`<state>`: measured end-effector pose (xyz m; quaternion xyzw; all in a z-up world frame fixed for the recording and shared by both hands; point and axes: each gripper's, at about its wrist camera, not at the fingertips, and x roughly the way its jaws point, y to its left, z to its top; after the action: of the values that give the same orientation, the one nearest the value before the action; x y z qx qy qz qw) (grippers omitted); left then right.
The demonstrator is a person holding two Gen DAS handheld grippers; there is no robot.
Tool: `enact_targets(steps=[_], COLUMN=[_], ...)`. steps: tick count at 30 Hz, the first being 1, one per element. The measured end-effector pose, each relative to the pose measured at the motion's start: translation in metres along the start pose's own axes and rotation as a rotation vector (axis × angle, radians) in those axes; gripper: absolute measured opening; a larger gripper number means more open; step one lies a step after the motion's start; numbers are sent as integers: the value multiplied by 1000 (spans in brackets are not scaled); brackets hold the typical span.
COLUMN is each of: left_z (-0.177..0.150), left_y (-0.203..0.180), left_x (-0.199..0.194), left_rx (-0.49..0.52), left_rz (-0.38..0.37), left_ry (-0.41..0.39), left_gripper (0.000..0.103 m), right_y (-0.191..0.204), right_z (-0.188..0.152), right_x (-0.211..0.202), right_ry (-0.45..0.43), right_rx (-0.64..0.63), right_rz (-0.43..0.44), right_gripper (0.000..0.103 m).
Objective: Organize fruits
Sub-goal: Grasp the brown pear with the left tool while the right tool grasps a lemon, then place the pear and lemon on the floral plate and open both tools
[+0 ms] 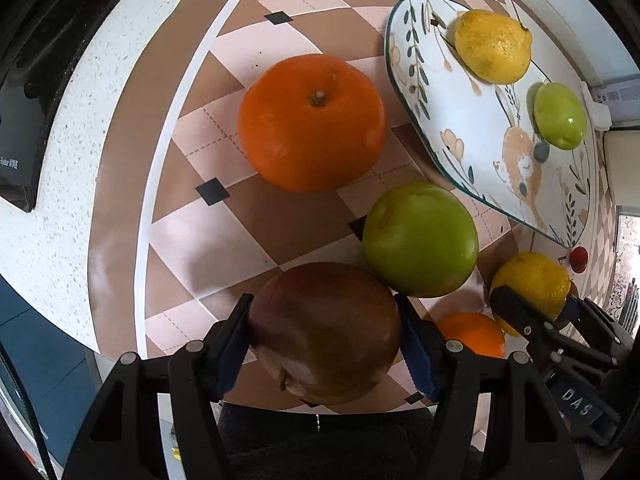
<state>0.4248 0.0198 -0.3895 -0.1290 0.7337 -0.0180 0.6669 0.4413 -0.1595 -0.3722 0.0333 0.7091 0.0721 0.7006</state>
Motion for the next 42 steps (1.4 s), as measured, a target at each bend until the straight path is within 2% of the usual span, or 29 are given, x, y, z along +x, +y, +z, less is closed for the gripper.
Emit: enact_targets(steps=[10, 12, 19, 23, 27, 34, 38, 42], left_z=[-5, -10, -7, 14, 47, 100, 114, 119], left_y=[-8, -8, -25, -47, -73, -101, -106, -106], left_x=[-9, -17, -64, -87, -91, -64, -43, -29], left_rx=[13, 22, 55, 90, 132, 207, 225, 213], left_rz=[-1, 9, -33, -69, -53, 48, 106, 107], left_ry=[7, -11, -98, -149, -163, -103, -55, -12], left_gripper=[65, 65, 65, 65, 65, 65, 65, 65], right_y=[-3, -7, -20, -29, -40, -36, -34, -34], right_z=[-5, -12, -18, -7, 13, 52, 65, 72], right_x=[-6, -14, -59, -79, -80, -49, -35, -26], right_ry=[-56, -76, -164, -203, -203, -149, -115, -86], right_rx=[18, 23, 48, 66, 82, 51, 48, 43], right_rz=[14, 22, 59, 68, 48, -27, -43, -43], right_gripper=[66, 66, 65, 65, 65, 65, 66, 66])
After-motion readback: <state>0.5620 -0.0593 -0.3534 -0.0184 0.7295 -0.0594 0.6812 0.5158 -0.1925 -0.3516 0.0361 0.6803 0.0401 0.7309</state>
